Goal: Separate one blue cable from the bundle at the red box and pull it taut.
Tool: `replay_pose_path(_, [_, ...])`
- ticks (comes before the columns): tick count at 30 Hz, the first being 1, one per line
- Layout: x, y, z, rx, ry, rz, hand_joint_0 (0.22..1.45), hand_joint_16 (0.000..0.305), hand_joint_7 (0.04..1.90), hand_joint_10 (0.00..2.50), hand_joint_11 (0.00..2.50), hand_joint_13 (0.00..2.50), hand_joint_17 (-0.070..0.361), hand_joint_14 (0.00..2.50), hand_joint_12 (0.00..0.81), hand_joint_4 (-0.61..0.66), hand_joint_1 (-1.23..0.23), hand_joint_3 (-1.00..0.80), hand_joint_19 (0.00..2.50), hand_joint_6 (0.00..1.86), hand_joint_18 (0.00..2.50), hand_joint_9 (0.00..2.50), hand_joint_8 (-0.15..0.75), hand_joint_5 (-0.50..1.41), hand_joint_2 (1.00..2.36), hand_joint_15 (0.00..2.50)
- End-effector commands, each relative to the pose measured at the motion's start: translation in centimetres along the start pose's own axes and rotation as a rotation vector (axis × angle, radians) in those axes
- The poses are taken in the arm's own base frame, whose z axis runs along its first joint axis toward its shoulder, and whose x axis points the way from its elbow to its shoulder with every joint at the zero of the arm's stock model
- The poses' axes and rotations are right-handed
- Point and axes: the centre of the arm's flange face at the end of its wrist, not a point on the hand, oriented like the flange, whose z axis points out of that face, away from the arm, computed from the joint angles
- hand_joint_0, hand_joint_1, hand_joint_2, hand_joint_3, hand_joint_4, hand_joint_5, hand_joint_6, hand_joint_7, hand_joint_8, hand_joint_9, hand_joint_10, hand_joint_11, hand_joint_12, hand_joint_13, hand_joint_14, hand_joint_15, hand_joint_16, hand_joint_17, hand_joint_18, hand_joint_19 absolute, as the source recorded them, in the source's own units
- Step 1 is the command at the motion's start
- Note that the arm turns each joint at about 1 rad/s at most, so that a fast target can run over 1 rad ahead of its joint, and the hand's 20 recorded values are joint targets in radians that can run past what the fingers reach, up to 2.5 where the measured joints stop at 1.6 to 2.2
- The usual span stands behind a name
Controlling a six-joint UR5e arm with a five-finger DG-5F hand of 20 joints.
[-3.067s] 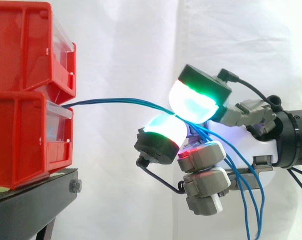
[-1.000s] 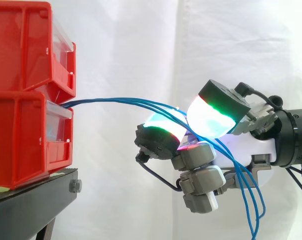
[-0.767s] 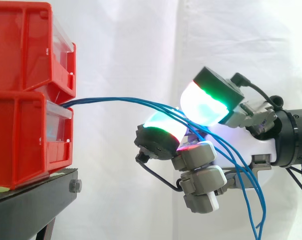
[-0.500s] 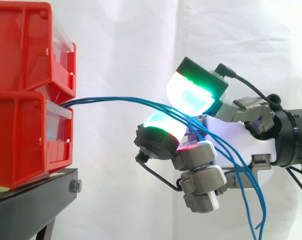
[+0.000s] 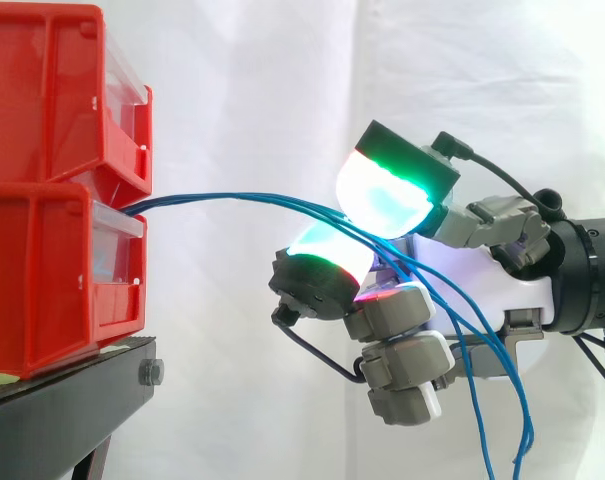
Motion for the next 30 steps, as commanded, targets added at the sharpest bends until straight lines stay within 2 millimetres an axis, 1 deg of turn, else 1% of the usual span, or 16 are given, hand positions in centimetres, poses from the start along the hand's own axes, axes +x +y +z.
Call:
replay_pose_path(1, [0.00, -0.04, 0.01, 0.000, 0.000, 0.000, 0.58, 0.049, 1.20, 0.03, 1.21, 1.21, 0.110, 0.03, 0.342, -0.02, -0.72, -0.50, 1.01, 0.86, 0.95, 1.23, 0.278, -0.12, 1.00, 1.19])
replay_pose_path(9, [0.00, 0.08, -0.01, -0.002, 0.000, 0.000, 0.51, 0.054, 1.19, 0.03, 1.19, 1.22, 0.121, 0.03, 0.374, 0.00, -0.69, -0.50, 0.99, 0.85, 0.97, 1.24, 0.304, -0.12, 1.00, 1.17])
replay_pose_path(21, [0.00, -0.04, 0.01, 0.000, 0.000, 0.000, 0.47, 0.057, 1.16, 0.02, 1.19, 1.23, 0.129, 0.03, 0.389, 0.01, -0.70, -0.50, 0.98, 0.85, 0.98, 1.24, 0.321, -0.12, 1.00, 1.16])
replay_pose_path(23, [0.00, 0.04, 0.04, -0.002, 0.000, 0.000, 0.49, 0.056, 1.16, 0.03, 1.19, 1.22, 0.126, 0.03, 0.377, 0.01, -0.69, -0.50, 0.99, 0.85, 0.97, 1.23, 0.313, -0.12, 1.00, 1.16])
replay_pose_path(26, [0.00, -0.04, 0.01, 0.000, 0.000, 0.000, 0.55, 0.050, 1.17, 0.03, 1.19, 1.20, 0.113, 0.03, 0.355, 0.00, -0.68, -0.50, 1.01, 0.85, 0.93, 1.22, 0.291, -0.12, 1.00, 1.17])
replay_pose_path(29, [0.00, -0.04, 0.01, 0.000, 0.000, 0.000, 0.60, 0.049, 1.17, 0.03, 1.22, 1.20, 0.110, 0.03, 0.343, -0.01, -0.66, -0.50, 1.02, 0.85, 0.92, 1.22, 0.282, -0.12, 1.00, 1.18])
replay_pose_path(30, [0.00, -0.04, 0.01, 0.000, 0.000, 0.000, 0.60, 0.049, 1.18, 0.03, 1.19, 1.20, 0.110, 0.03, 0.339, -0.02, -0.66, -0.50, 1.02, 0.85, 0.92, 1.22, 0.278, -0.12, 1.00, 1.19])
